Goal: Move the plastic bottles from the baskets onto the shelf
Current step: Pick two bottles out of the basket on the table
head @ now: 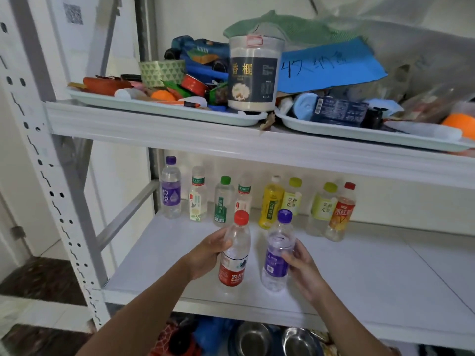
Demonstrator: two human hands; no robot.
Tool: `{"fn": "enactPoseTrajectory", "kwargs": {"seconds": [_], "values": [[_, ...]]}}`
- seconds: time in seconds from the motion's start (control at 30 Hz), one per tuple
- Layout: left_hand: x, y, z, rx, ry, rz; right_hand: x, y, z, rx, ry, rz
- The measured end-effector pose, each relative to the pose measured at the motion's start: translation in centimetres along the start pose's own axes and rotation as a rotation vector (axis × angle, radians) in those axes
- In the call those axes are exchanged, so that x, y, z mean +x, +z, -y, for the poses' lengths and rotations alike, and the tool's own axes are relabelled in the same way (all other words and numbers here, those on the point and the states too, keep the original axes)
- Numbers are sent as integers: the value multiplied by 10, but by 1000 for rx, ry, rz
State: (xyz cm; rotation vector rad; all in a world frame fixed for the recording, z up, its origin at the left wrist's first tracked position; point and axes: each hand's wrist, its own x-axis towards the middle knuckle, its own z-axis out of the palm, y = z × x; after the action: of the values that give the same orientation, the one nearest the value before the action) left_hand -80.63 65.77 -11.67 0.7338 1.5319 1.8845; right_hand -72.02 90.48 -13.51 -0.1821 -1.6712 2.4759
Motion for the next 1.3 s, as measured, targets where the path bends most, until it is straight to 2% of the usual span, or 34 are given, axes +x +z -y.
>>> {"fn": "enactPoseTrajectory", "kwargs": {"seconds": [0.1, 0.17, 0.23, 0.33, 0.43, 0.5, 0.6, 0.67, 0.73, 0.87, 1.0, 1.3], "values": [[-6, 0, 2, 33, 12, 3, -12, 8, -12, -90, -28, -120], [-13, 2, 10, 72, 32, -16, -16, 18, -23, -281, -23, -266], [-19, 9, 29, 144, 42, -194, -16, 28, -32, -493, -57, -415], [-22, 28, 64, 386, -13, -627, -10, 32, -37, -636, -168, -508], [-18, 38, 79, 616, 21, -749, -8, 23, -39, -645, -159, -472], [-13, 36, 78, 637, 24, -750, -9, 9, -37, -624, -136, -403], [-6, 34, 77, 631, 21, -652, -11, -17, -27, -559, -99, -243], [-2, 35, 77, 618, 14, -603, -12, -25, -24, -572, -81, -209], [4, 36, 79, 611, -4, -573, -12, -20, -31, -621, -84, -266], [17, 41, 81, 627, -33, -514, -11, -5, -50, -752, -113, -522], [30, 44, 83, 655, -41, -493, -9, -23, -48, -840, -117, -488], [64, 71, 88, 636, -31, -427, -24, -107, -13, -793, -105, -470]]}}
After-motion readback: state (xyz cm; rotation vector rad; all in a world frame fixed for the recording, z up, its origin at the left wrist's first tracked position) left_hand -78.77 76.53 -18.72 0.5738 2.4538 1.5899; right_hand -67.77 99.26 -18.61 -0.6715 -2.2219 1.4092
